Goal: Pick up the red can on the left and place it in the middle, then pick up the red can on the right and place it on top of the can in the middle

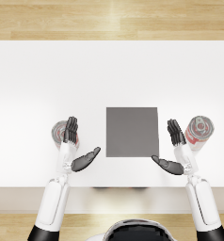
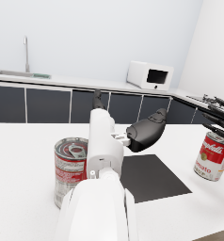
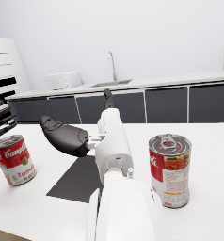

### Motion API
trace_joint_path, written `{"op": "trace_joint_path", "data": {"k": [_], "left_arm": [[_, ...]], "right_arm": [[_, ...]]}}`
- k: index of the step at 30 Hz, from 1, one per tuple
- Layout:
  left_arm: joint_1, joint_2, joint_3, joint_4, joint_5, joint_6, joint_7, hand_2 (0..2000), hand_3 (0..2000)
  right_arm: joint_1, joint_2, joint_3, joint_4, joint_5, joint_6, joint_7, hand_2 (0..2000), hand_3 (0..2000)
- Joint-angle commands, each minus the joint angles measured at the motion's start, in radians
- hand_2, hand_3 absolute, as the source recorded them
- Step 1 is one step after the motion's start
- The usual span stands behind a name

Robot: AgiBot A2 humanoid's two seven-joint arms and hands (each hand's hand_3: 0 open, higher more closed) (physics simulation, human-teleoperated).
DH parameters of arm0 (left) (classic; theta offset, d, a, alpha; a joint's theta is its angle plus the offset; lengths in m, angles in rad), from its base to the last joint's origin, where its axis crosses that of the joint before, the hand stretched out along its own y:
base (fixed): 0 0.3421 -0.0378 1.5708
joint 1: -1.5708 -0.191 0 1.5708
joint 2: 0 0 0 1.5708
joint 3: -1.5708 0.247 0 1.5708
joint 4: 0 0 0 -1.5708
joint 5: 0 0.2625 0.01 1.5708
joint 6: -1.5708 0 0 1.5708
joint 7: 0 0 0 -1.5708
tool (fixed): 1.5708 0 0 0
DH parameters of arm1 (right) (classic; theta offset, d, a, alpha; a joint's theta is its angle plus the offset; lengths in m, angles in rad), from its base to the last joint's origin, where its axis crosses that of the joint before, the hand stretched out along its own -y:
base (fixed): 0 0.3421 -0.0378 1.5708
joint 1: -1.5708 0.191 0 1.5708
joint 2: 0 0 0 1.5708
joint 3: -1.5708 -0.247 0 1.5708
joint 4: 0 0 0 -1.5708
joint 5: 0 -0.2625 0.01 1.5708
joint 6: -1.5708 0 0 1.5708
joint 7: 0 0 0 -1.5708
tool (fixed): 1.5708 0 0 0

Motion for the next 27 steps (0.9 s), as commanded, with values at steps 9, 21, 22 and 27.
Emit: {"op": "trace_joint_path", "data": {"k": [9, 21, 22, 27], "left_arm": [[0.000, 0.000, 0.000, 0.000, 0.000, 0.000, 0.000, 0, 0], [0.025, 0.022, -0.031, -0.002, 0.000, -0.064, -0.064, 0, 0], [0.030, 0.027, -0.050, -0.011, 0.000, -0.074, -0.074, 0, 0], [0.046, 0.041, -0.167, -0.015, 0.133, -0.096, -0.096, 0, 0]], "right_arm": [[0.000, 0.000, 0.000, 0.000, 0.000, 0.000, 0.000, 0, 0], [0.011, -0.013, -0.006, 0.024, 0.000, -0.048, 0.049, 0, 0], [0.009, -0.015, -0.017, 0.040, 0.000, -0.063, 0.064, 0, 0], [0.001, -0.025, -0.141, 0.071, 0.088, -0.093, 0.094, 0, 0]]}}
